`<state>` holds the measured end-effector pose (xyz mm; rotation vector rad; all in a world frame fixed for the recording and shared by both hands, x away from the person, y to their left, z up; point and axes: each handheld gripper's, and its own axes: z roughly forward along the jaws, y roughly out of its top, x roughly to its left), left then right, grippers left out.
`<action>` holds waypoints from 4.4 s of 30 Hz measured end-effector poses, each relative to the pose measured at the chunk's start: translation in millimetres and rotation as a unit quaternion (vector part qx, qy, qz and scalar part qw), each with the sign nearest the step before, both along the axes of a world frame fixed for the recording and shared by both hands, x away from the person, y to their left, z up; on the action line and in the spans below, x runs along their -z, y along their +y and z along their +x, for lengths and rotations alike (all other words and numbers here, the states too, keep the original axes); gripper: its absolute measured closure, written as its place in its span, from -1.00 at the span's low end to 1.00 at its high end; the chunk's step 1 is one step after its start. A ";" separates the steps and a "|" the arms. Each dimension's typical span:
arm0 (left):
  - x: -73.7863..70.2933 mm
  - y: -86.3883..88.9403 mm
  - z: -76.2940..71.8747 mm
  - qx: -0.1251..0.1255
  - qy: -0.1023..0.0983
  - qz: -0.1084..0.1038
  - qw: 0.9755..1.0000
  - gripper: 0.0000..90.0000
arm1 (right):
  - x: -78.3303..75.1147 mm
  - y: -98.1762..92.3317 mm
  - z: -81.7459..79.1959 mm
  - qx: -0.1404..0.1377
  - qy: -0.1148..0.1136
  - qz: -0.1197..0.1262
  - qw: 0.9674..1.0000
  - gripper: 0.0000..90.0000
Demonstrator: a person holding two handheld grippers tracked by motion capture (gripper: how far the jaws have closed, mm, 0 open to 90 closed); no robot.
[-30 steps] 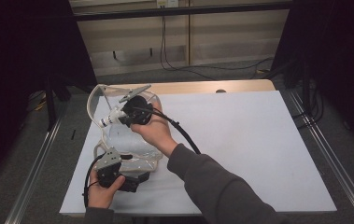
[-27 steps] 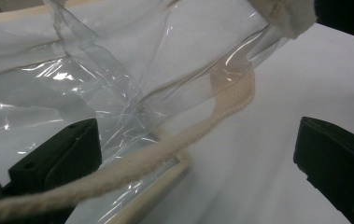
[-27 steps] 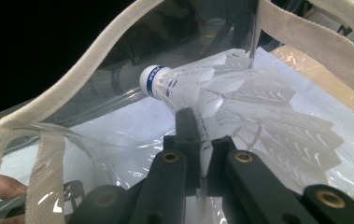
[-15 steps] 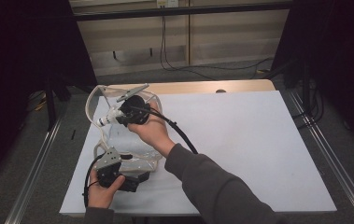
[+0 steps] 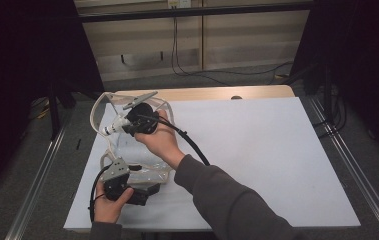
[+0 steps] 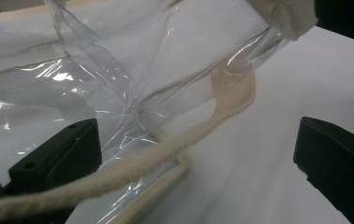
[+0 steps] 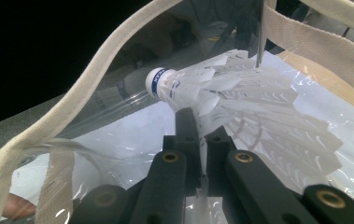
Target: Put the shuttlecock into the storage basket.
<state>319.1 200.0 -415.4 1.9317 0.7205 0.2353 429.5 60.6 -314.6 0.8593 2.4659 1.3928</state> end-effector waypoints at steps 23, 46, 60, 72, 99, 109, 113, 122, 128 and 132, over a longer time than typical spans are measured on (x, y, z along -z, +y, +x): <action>-0.3 0.5 -1.0 0.002 -0.002 0.000 1.000 -0.97 | 3.3 -1.1 3.3 0.008 0.001 -0.027 1.000 0.96; -0.1 0.8 -1.5 0.000 -0.002 -0.002 1.000 -0.97 | 16.0 3.6 9.7 0.015 -0.006 -0.047 0.999 0.96; -0.3 0.7 -1.1 0.000 -0.001 0.000 1.000 -0.97 | 16.6 6.2 4.7 0.012 -0.005 -0.040 0.999 0.96; -0.5 0.5 -1.1 0.000 -0.002 -0.001 1.000 -0.97 | 17.0 7.5 3.2 0.011 -0.004 -0.038 0.999 0.96; -0.9 0.9 -1.4 0.001 -0.004 -0.002 1.000 -0.97 | 25.4 4.2 6.3 0.005 -0.005 -0.048 0.999 0.95; -0.8 1.1 -1.2 0.000 -0.006 -0.005 1.000 -0.97 | 31.3 2.9 10.8 0.003 0.000 -0.056 0.998 0.95; -1.3 1.6 -1.5 0.001 -0.007 -0.002 1.000 -0.97 | 32.8 1.8 12.9 0.006 0.004 -0.061 0.998 0.95; -1.3 1.6 -2.0 0.001 -0.010 -0.005 1.000 -0.97 | 34.0 -0.7 13.8 0.008 0.001 -0.064 0.998 0.95; -1.0 1.7 -1.5 0.001 -0.009 -0.003 1.000 -0.97 | 34.4 -2.0 15.6 0.008 0.002 -0.066 0.998 0.95; -1.0 1.7 -1.6 0.002 -0.009 -0.003 1.000 -0.97 | 35.3 -0.8 14.8 0.006 -0.001 -0.074 0.997 0.95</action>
